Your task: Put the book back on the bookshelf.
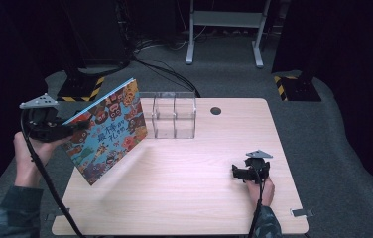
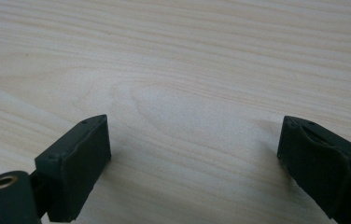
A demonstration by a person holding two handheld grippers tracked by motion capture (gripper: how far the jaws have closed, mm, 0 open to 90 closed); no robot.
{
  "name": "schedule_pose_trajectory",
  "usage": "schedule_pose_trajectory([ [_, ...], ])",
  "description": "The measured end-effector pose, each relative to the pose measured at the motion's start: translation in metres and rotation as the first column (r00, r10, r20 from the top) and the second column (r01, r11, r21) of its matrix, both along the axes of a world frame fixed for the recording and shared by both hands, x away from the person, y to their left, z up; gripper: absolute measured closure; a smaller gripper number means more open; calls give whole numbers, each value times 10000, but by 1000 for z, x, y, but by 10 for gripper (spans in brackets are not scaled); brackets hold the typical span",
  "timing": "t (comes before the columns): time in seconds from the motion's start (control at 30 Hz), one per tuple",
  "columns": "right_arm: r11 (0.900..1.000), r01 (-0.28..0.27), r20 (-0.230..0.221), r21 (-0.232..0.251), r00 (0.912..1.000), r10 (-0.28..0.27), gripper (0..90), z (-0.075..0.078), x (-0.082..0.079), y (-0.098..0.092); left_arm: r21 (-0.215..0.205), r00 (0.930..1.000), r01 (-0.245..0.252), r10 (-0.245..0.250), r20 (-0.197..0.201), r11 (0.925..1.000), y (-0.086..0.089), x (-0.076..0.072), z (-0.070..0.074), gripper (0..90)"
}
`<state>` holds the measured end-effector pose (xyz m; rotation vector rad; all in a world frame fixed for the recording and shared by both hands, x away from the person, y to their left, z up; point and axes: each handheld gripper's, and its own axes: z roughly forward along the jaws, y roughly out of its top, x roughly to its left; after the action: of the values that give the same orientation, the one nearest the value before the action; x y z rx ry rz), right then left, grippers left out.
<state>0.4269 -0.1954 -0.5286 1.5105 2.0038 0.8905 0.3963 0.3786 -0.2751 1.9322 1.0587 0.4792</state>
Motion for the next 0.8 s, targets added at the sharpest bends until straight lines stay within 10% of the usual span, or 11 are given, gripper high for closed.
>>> schedule_pose_trajectory([
  [0.8,10000,-1,-26,-68,10000,1,89,0,0,0,-194,9935,-1063,1070,396,9941,-23,45,-12,807],
])
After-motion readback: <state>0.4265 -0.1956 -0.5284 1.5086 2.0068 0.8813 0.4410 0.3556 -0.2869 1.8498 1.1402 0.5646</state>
